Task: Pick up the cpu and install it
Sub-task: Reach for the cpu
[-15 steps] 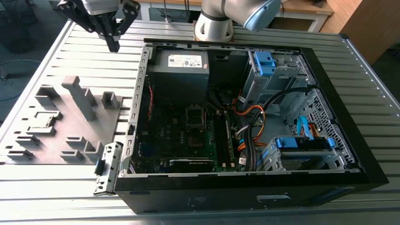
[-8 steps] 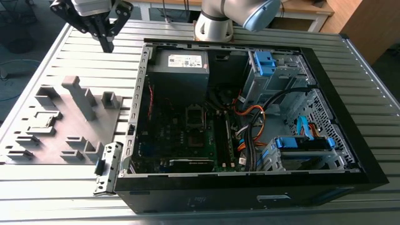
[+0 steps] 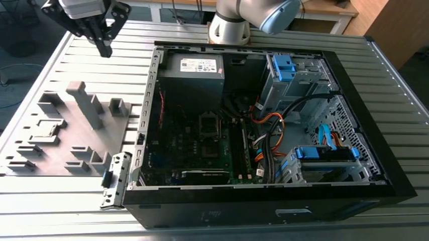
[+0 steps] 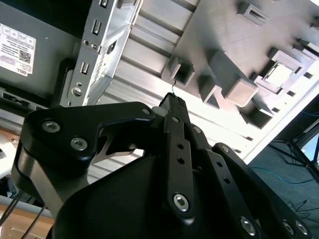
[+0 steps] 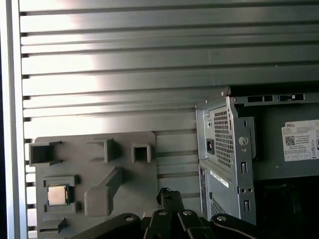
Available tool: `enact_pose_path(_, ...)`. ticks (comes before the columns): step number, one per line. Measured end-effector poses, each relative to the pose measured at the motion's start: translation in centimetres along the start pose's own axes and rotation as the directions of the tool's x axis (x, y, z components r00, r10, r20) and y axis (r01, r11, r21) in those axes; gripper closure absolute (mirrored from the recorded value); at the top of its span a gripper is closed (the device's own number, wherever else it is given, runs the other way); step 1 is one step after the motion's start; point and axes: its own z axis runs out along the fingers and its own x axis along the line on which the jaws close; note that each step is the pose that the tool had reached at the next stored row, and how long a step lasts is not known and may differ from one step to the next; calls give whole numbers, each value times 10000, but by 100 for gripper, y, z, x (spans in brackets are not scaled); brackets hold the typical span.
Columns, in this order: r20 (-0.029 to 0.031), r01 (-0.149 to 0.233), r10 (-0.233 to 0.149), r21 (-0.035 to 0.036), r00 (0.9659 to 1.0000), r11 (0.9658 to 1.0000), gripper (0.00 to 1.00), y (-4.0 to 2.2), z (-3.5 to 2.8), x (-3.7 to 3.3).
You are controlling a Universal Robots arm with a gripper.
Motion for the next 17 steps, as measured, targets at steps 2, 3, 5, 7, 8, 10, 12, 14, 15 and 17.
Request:
enact_pose_path(2, 0, 0, 0, 0, 10000, 10000, 89, -4, 6, 45)
enact_pose_path(3, 1, 0, 0, -1, 10000, 10000, 89, -5, 9, 66)
enact_pose_path(5, 0, 1, -1, -1, 10000, 10000, 89, -9, 14, 109)
enact_pose_path(7, 0, 0, 0, 0, 10000, 10000, 89, -13, 19, 153)
enact_pose_path(8, 0, 0, 0, 0, 10000, 10000, 89, -15, 22, 178)
enact_pose_path(10, 0, 0, 0, 0, 10000, 10000, 89, -19, 27, 231)
enact_pose_path(12, 1, 0, 0, -1, 10000, 10000, 89, -23, 33, 286)
enact_pose_path(14, 0, 0, 0, 0, 10000, 10000, 89, -27, 35, 326)
enact_pose_path(15, 0, 1, -1, 0, 10000, 10000, 89, -28, 36, 341)
enact_pose_path(17, 1, 1, -1, -1, 10000, 10000, 89, -29, 38, 350)
